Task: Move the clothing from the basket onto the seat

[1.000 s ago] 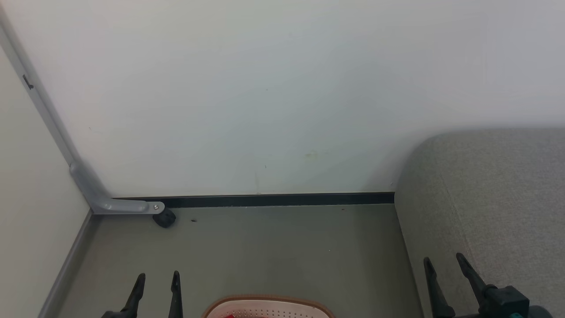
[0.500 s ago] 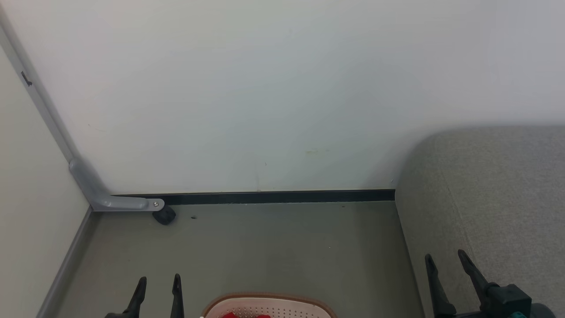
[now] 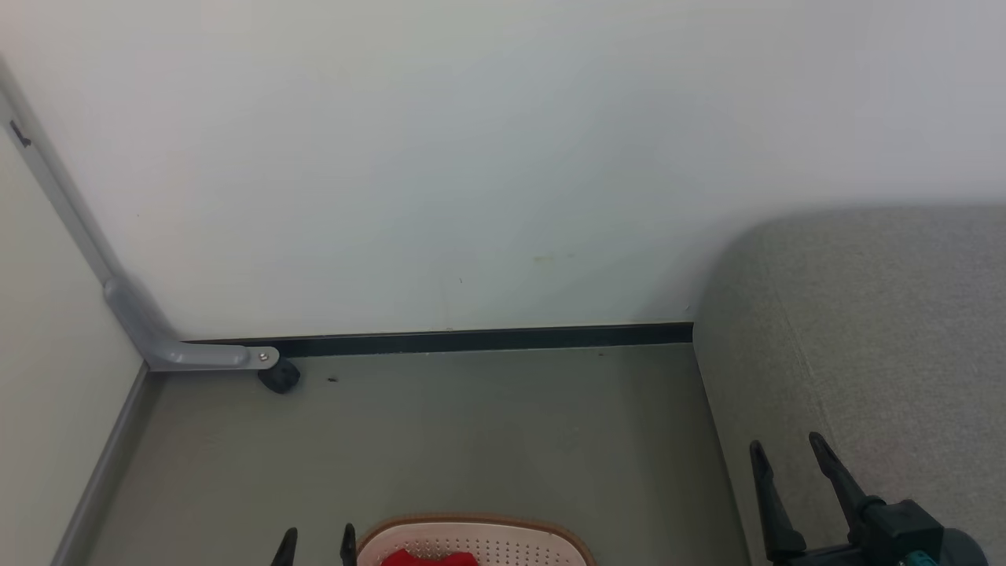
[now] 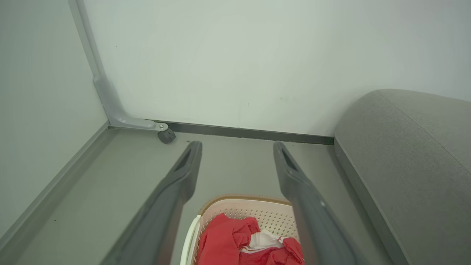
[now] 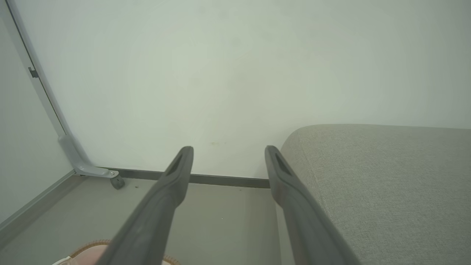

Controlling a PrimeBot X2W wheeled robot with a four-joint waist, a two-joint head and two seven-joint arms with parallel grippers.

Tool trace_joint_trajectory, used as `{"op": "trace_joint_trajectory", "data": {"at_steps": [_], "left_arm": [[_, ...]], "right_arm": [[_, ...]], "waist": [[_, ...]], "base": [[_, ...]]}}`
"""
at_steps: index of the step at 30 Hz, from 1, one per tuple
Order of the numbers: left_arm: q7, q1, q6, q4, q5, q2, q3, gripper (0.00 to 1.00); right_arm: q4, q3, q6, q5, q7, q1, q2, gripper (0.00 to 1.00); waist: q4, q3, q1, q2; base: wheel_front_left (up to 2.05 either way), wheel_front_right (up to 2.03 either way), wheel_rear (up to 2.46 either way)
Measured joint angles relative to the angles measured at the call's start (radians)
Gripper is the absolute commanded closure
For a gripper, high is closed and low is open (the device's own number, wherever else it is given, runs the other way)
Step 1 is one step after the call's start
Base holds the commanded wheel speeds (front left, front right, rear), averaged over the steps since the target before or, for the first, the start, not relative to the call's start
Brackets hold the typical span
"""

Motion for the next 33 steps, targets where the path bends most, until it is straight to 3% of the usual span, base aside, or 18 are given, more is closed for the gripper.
{"op": "trace_joint_trajectory", "data": {"at_steps": [12, 18, 33], "left_arm": [[0.037, -0.016, -0.043, 0.125, -0.021, -0.038, -0.061, 0.00], [0.073, -0.082, -0.072, 0.203, -0.024, -0.054, -0.106, 0.00], [0.182, -0.281, -0.099, 0.399, -0.046, -0.061, -0.170, 0.00]], "right_arm": [[-0.084, 0.001, 0.000, -0.017, 0.000, -0.047, 0.000, 0.00], [-0.125, 0.002, 0.000, -0.019, 0.000, -0.082, 0.000, 0.00], [-0.232, -0.012, -0.004, -0.024, 0.002, -0.185, 0.022, 0.00]], "waist": [[-0.048, 0.058, 0.0000, 0.0000], [-0.076, 0.108, 0.0000, 0.0000], [-0.135, 0.286, 0.0001, 0.0001]], "base": [[0.00, 0.00, 0.00], [0.00, 0.00, 0.00], [0.00, 0.00, 0.00]]}}
